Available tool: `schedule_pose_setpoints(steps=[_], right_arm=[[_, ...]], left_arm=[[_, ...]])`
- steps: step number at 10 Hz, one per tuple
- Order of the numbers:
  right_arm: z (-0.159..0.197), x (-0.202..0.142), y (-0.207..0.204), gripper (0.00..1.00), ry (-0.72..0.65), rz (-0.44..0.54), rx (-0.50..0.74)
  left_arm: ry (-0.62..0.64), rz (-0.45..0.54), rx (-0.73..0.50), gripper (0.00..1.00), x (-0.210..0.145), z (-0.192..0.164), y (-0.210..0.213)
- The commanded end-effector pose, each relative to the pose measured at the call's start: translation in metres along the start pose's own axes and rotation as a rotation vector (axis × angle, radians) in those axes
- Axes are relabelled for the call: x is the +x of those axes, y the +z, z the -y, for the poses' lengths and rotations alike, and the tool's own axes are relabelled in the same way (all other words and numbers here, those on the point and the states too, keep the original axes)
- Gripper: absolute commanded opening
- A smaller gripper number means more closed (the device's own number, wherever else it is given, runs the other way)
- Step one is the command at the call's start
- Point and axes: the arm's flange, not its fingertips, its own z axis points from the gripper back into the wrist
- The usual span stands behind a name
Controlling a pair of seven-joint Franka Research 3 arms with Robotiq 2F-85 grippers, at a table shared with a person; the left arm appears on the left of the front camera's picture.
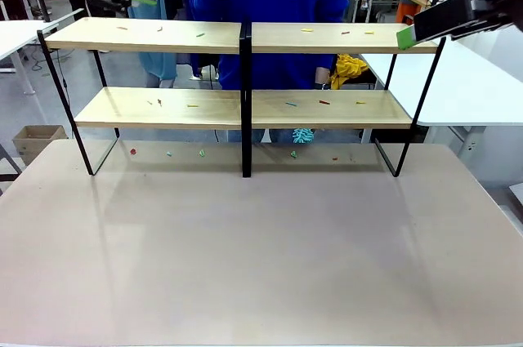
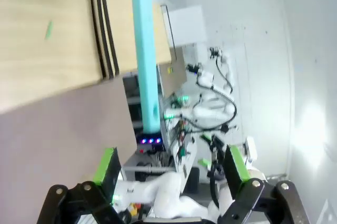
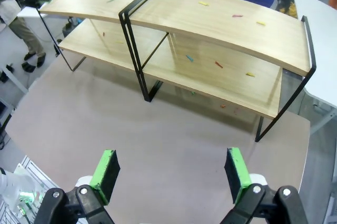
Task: Clean the shelves.
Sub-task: Pick up the Duster when the human hands it over.
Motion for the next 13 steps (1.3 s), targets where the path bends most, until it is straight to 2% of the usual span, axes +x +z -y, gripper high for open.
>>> schedule_pose_setpoints(steps=[1,2,5,11,12,13], right_arm=[[0.0,0.0,0.0,1.0,-0.013,0.002,-0.003],[0.0,0.0,0.0,1.0,-0.013,0.002,-0.003],[0.0,0.0,0.0,1.0,-0.013,0.002,-0.003],[0.0,0.0,0.0,1.0,-0.013,0.002,-0.003],[0.0,0.0,0.0,1.0,-0.013,0.002,-0.003],[0.0,0.0,0.0,1.0,-0.013,0.002,-0.003]], left_arm=[[-0.004,0.033,0.01,1.0,0.02,0.004,-0.032],[0.005,0.078,0.03,1.0,0.033,-0.002,-0.05],[-0.005,0.138,0.041,1.0,0.045,-0.014,-0.071],[0.006,0.143,0.013,1.0,0.045,-0.019,-0.069],[0.0,0.154,0.012,0.43,0.046,-0.019,-0.068],[-0.008,0.17,-0.004,0.43,0.046,-0.019,-0.065]])
